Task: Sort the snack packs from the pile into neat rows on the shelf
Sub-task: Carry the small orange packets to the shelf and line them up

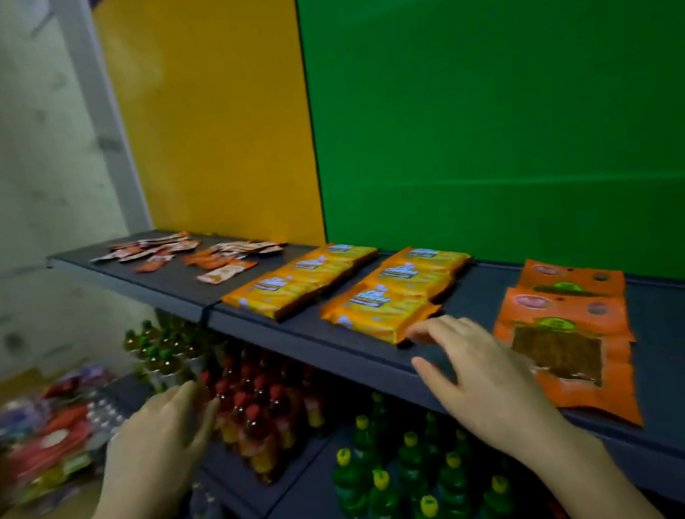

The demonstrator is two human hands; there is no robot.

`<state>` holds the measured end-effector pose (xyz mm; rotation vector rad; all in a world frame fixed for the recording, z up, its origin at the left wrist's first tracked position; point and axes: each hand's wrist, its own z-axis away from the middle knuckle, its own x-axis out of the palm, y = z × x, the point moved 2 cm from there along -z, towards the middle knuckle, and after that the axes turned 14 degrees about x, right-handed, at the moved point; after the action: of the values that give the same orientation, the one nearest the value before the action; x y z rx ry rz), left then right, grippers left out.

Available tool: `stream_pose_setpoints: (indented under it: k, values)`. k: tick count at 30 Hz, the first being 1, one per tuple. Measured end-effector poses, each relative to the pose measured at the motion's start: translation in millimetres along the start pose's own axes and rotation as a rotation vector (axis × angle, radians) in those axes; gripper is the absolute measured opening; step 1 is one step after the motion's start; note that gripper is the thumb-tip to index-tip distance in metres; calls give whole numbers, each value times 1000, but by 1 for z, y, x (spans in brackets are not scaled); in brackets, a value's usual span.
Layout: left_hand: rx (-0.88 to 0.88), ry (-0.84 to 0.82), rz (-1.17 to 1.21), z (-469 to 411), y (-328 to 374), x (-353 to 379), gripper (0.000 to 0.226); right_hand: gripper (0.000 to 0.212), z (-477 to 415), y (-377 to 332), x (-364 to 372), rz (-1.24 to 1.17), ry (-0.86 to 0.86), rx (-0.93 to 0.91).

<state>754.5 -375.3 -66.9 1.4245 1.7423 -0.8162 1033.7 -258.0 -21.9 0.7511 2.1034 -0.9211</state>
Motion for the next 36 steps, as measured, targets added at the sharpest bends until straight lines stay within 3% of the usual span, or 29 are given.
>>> stream_pose_setpoints:
  k: [10,20,36]
  values:
    - [-216,-65,-11,35,-171,6,28,28,-55,-148,144,-121,-216,-108]
    - [-172,-58,-82,8,-305,21,18,25,-135,-237,227,-140,-164,-54]
    - [-192,-38,-11,-92,-475,101,26,23,-300,-337,374,-172,-189,-33]
